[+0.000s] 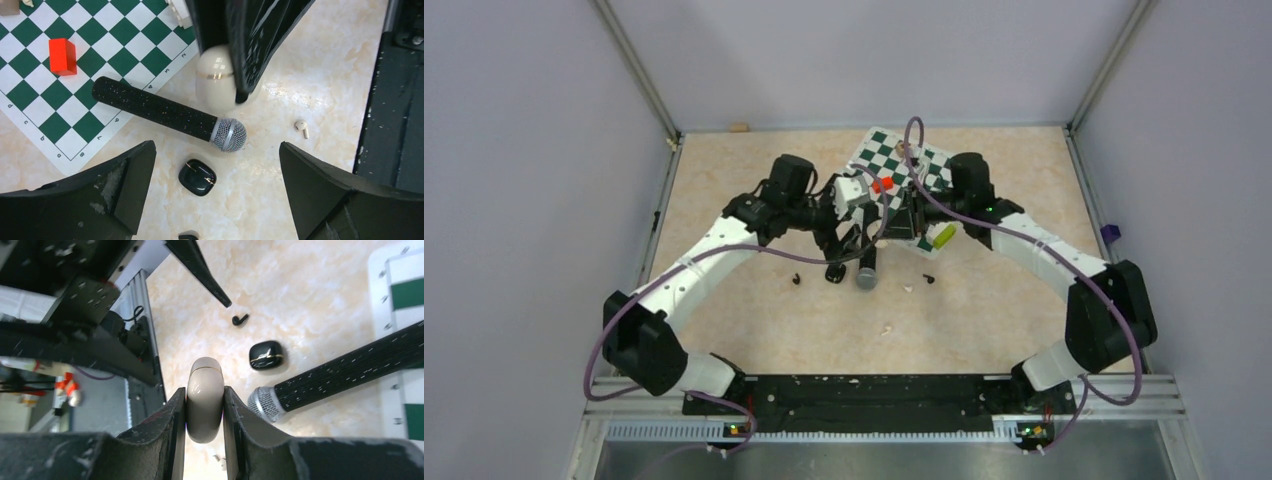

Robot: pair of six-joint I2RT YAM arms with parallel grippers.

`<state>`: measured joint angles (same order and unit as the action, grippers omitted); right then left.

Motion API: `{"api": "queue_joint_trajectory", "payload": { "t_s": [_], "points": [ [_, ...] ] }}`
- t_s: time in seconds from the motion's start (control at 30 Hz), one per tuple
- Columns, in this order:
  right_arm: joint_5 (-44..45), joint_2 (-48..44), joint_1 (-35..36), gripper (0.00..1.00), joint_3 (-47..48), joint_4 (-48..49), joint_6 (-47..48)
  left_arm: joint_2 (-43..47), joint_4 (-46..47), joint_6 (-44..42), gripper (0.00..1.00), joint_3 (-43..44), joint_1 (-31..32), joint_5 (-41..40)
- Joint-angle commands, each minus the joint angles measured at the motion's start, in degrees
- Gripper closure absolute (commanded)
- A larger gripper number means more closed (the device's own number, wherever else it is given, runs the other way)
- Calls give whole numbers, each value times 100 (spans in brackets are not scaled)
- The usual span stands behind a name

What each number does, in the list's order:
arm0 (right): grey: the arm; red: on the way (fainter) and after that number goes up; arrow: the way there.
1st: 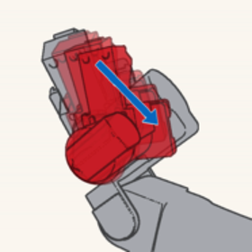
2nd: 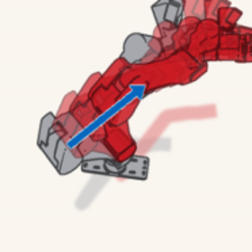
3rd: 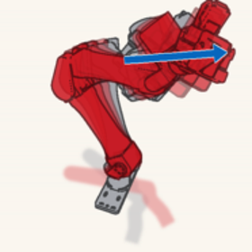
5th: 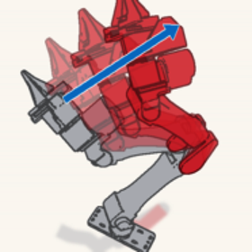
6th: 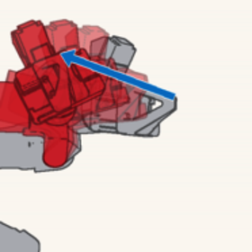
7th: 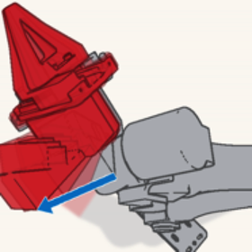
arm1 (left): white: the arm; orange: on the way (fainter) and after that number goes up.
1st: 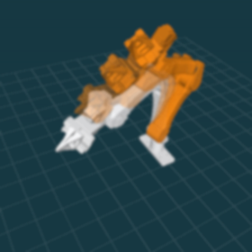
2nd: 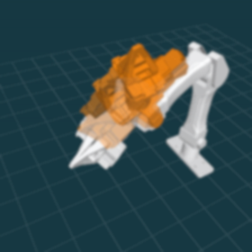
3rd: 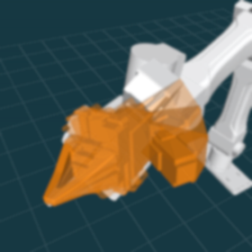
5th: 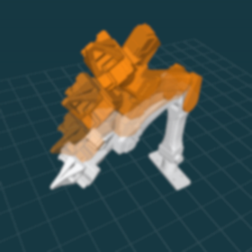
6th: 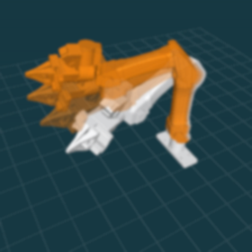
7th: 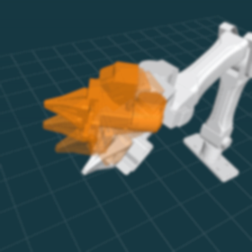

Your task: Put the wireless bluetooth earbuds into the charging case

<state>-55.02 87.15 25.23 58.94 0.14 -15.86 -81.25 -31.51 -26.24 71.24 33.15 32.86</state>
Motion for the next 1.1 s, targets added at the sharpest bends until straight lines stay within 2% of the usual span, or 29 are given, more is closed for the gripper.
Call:
{"api": "queue_joint_trajectory", "payload": {
  "t_s": [0.0,0.2,0.4,0.57,0.9,1.07],
  "points": [
    [87,-748,-33,86,625,-613,1098,240,-218,115,1,259,-343,1467],
    [206,-1316,86,86,552,-627,1873,-483,-1502,-420,1,1207,-365,2521],
    [143,-1685,194,85,-312,148,1887,-862,-1541,-248,1,1303,-407,3629],
    [-74,-1767,277,85,-488,322,1833,-964,-1364,-81,5,1212,-401,3757],
    [145,-1549,506,85,-633,608,1743,-998,-1090,132,15,1035,-331,3714],
    [137,-1582,508,85,-636,630,1722,-1028,-1077,123,29,993,-263,3647]
  ]
}}
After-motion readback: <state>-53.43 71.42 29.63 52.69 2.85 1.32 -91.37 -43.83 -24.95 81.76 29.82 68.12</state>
